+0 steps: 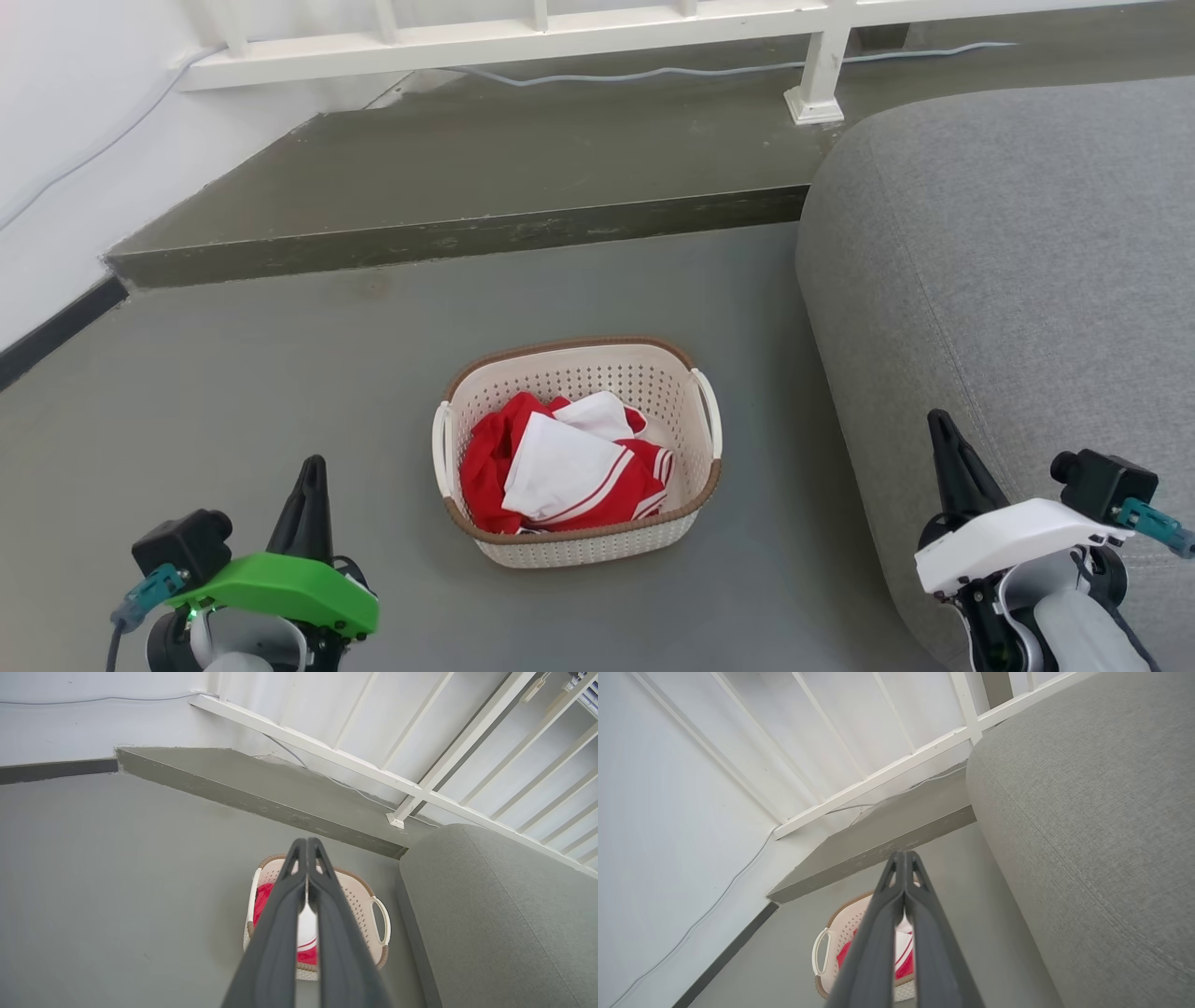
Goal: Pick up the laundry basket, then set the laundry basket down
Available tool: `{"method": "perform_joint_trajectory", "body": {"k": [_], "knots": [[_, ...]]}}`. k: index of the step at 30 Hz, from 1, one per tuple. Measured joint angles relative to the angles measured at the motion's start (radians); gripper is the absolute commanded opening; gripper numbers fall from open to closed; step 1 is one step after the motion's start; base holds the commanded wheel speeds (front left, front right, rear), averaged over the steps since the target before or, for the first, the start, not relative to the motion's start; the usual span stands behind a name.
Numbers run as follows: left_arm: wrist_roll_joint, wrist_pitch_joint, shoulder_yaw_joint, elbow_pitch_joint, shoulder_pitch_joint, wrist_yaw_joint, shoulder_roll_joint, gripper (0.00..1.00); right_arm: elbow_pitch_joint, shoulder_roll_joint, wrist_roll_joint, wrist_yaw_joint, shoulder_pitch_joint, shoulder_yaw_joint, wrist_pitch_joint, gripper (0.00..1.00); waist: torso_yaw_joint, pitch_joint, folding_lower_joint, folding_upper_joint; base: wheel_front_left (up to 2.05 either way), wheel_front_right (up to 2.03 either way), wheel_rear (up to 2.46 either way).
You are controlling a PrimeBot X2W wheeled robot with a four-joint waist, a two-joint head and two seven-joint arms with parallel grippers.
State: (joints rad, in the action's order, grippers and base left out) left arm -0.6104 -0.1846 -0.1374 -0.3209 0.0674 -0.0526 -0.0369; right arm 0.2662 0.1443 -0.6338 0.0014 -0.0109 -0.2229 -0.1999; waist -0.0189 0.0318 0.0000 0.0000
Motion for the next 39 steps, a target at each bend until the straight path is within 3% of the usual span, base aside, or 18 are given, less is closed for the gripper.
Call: {"method": "perform_joint_trajectory", "body": {"k": [39], "knots": [[-0.403, 0.131, 0.096, 0.01, 0.0, -0.028, 0.0, 0.0, 0.001, -0.037, -0.413, 0.049, -0.009, 0.142, 0.124, 0.0, 0.008, -0.012, 0.0, 0.0, 0.0, 0.0, 0.0]]}}
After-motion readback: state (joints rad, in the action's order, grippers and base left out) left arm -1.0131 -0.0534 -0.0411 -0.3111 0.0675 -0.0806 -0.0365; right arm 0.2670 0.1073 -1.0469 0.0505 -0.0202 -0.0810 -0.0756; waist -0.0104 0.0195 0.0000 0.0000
